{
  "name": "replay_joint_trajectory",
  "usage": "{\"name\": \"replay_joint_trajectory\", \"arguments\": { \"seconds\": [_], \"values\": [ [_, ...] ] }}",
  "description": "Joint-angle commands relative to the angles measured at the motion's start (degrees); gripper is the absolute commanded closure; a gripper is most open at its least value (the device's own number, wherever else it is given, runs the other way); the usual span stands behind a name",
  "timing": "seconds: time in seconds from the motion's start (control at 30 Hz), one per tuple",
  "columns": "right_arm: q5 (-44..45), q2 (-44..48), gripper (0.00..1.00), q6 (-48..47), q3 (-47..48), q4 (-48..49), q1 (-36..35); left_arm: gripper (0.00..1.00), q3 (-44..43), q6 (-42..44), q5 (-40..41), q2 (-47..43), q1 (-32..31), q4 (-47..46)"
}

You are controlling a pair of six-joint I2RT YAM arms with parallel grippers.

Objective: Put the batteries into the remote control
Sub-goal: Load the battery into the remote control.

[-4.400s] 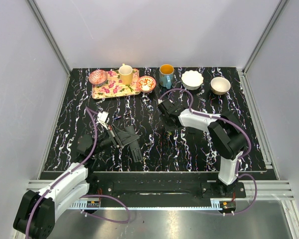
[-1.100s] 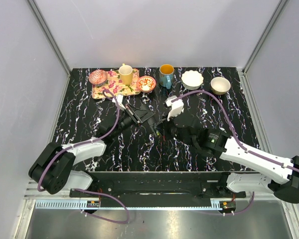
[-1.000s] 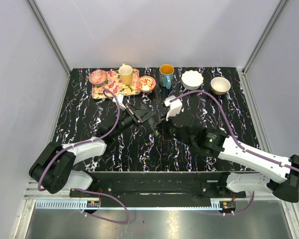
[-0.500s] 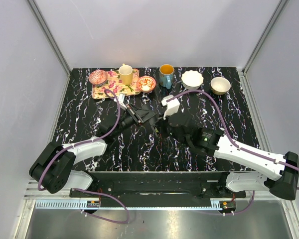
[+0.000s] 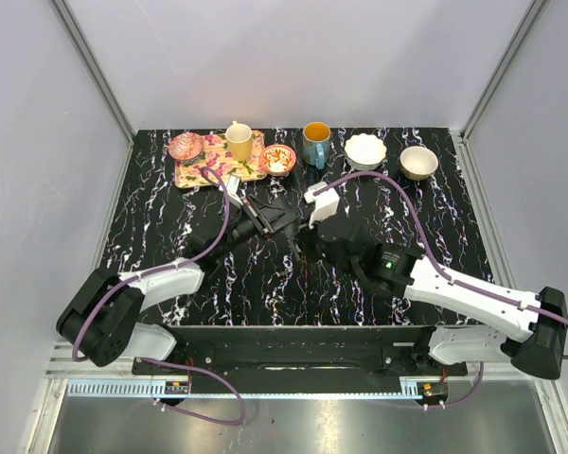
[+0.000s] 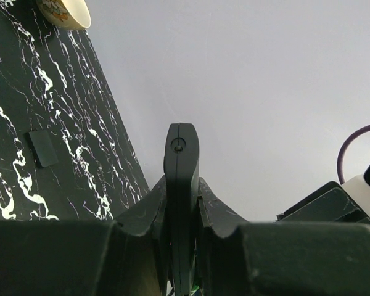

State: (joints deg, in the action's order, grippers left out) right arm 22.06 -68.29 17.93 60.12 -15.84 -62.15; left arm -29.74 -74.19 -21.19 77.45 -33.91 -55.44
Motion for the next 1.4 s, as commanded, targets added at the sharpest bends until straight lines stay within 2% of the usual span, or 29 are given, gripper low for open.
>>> {"name": "replay_joint_trajectory", "arguments": {
  "seconds": [0.0, 0.67, 0.97, 1.13, 1.37],
  "values": [
    [0.4, 1.1, 1.0, -0.2, -0.8, -0.7, -0.4, 1.0, -4.5, -1.5, -1.0, 0.0, -0.2, -5.0],
    [-1.1, 0.2, 1.0, 3.8, -0.9, -5.9, -0.6, 1.0, -7.3, -1.7, -0.5, 1.1, -0.1, -5.3],
    [-2.2, -0.6, 0.97, 5.0, -0.4, -6.9, -0.5, 1.0, -6.8, -1.4, -0.3, 0.3, -0.1, -5.1],
    [-2.3, -0.8, 0.87, 5.6, 0.0, -7.9, -0.6, 1.0, -6.8, -1.3, -0.5, 0.4, -0.1, -5.3],
    [-2.5, -0.5, 0.85, 6.0, 0.7, -8.7, -0.6, 1.0, -6.2, -1.6, -0.2, 0.5, -0.2, -5.8]
  ]
}}
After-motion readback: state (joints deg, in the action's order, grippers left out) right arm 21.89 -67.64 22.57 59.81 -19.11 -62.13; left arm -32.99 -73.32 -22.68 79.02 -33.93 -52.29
